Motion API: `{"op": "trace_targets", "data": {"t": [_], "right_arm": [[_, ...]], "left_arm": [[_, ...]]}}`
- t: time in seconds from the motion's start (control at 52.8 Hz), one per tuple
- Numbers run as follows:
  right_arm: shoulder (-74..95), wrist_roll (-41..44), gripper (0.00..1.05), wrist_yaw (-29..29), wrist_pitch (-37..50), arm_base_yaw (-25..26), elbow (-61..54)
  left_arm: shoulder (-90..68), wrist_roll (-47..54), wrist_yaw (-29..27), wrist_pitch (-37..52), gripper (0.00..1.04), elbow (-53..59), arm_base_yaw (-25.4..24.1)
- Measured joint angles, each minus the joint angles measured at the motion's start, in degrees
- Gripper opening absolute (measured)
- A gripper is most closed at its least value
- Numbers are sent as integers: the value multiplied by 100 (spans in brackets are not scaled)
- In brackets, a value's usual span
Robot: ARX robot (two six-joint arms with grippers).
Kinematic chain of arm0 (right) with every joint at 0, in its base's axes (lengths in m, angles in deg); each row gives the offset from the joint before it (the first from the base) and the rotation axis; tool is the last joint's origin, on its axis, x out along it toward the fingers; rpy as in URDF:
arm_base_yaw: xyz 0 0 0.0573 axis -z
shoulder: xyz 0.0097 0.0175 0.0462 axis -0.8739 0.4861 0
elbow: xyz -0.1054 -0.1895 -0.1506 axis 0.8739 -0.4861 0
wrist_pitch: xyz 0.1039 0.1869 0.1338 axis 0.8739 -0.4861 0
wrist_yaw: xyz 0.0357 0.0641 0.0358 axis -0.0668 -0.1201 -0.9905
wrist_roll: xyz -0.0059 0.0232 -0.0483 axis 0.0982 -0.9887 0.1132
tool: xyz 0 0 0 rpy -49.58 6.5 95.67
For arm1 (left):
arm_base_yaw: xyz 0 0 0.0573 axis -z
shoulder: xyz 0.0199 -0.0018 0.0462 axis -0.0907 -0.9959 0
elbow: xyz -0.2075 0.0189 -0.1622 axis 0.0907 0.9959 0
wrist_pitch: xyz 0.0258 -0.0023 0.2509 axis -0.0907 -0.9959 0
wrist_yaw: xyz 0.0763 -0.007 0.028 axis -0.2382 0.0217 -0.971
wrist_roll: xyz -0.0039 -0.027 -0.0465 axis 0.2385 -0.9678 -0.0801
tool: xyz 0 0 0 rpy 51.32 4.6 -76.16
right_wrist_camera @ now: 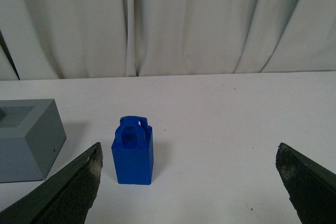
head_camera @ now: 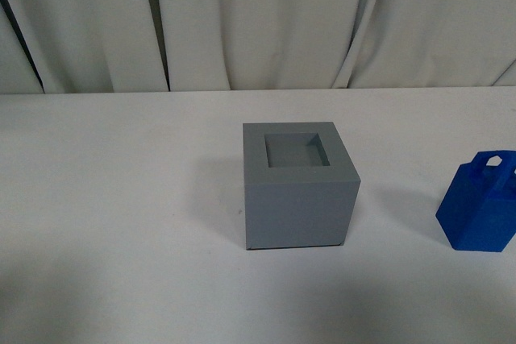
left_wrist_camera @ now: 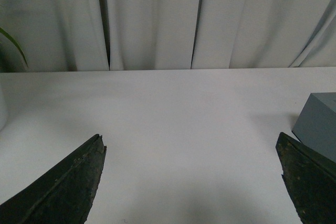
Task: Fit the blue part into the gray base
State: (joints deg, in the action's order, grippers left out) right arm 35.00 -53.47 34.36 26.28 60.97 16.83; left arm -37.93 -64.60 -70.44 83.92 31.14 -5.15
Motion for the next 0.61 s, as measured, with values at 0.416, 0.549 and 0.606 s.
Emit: {"op": "trace_targets", "data": {"t": [0.416, 0.549, 0.606], "right_arm": [[0, 0, 97, 2, 0, 0, 0], [0, 0, 97, 2, 0, 0, 0], [0, 0, 97, 2, 0, 0, 0]], "left_arm": [[0, -2, 0, 0, 99, 0, 0], [0, 0, 0, 0, 99, 0, 0], [0, -2, 0, 0, 99, 0, 0]]}}
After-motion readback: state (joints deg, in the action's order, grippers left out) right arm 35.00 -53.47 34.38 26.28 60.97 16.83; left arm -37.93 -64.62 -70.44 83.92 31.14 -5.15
